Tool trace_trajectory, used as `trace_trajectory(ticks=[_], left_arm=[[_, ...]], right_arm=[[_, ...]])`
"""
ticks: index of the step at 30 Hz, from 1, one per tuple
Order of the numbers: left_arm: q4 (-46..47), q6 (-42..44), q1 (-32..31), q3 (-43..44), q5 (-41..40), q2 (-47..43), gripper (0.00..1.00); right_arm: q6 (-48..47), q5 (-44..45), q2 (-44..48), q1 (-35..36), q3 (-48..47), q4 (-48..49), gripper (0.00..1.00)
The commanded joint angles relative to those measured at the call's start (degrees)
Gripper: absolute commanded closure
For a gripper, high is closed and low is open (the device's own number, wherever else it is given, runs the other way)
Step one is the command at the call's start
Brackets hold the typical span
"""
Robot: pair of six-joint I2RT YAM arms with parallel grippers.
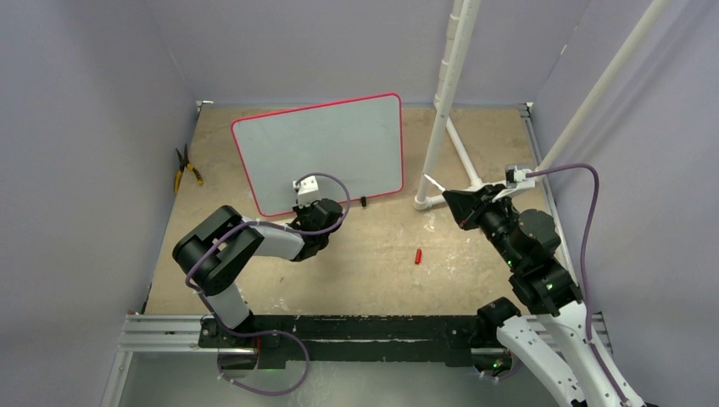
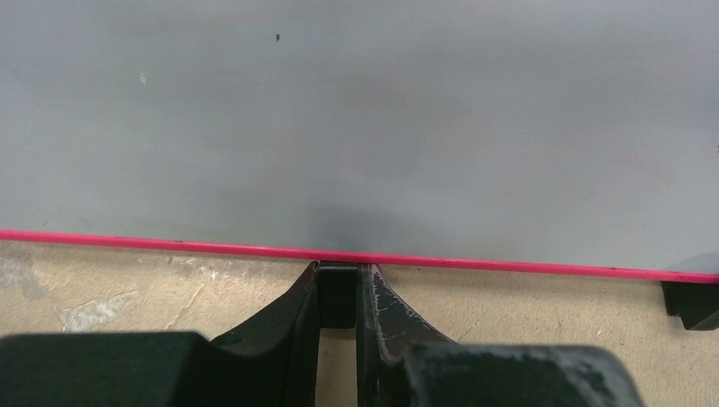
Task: Write a sentence on the whiteboard
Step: Move the whiteboard to the center of the board.
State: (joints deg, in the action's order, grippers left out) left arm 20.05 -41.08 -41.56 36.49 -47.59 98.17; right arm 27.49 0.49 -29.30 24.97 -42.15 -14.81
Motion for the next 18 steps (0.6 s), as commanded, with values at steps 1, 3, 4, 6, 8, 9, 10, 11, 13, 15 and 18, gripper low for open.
trace_trajectory(ticks=[1,3,4,6,8,9,10,11,13,15,18], left_arm=[[-0.6,-3.2,-0.6,-3.6,-2.0,-3.2,1.00],[-1.9,-4.2,-1.3,-4.9,-2.2,-4.9,1.00],[-2.5,-4.7,-1.7,-5.5,-2.3,-5.7,1.00],[-4.1,-5.6,-3.0,-6.8,-2.6,-7.2,1.00],[-5.8,-6.8,-4.8,-7.8,-3.3,-8.6,1.00],[-6.5,-7.4,-6.0,-8.1,-3.7,-9.2,1.00],[-7.4,-7.9,-7.2,-8.4,-4.2,-9.6,1.00],[-8.4,-8.6,-8.3,-8.4,-4.6,-9.7,1.00],[-9.9,-10.3,-9.9,-8.9,-4.8,-10.1,1.00],[-10.2,-11.9,-11.4,-10.0,-4.4,-10.8,1.00],[-11.6,-14.4,-14.1,-11.2,-4.3,-11.9,1.00]], right_arm=[[0.2,-0.2,-0.1,0.1,0.2,2.7,1.00],[0.2,-0.2,0.0,0.0,0.1,2.8,1.00],[0.2,-0.2,0.0,0.0,0.1,2.8,1.00],[0.2,-0.3,0.2,0.0,0.1,3.0,1.00],[0.2,-0.3,0.4,0.1,0.3,3.0,1.00],[0.2,-0.3,0.5,0.1,0.4,2.9,1.00],[0.2,-0.3,0.7,0.1,0.4,3.0,1.00],[0.2,-0.3,0.8,0.1,0.6,3.0,1.00],[0.2,-0.4,0.9,0.1,0.5,3.0,1.00],[0.1,-0.4,1.0,0.0,0.4,2.8,1.00],[-0.1,-0.3,1.4,0.1,-0.1,2.3,1.00]])
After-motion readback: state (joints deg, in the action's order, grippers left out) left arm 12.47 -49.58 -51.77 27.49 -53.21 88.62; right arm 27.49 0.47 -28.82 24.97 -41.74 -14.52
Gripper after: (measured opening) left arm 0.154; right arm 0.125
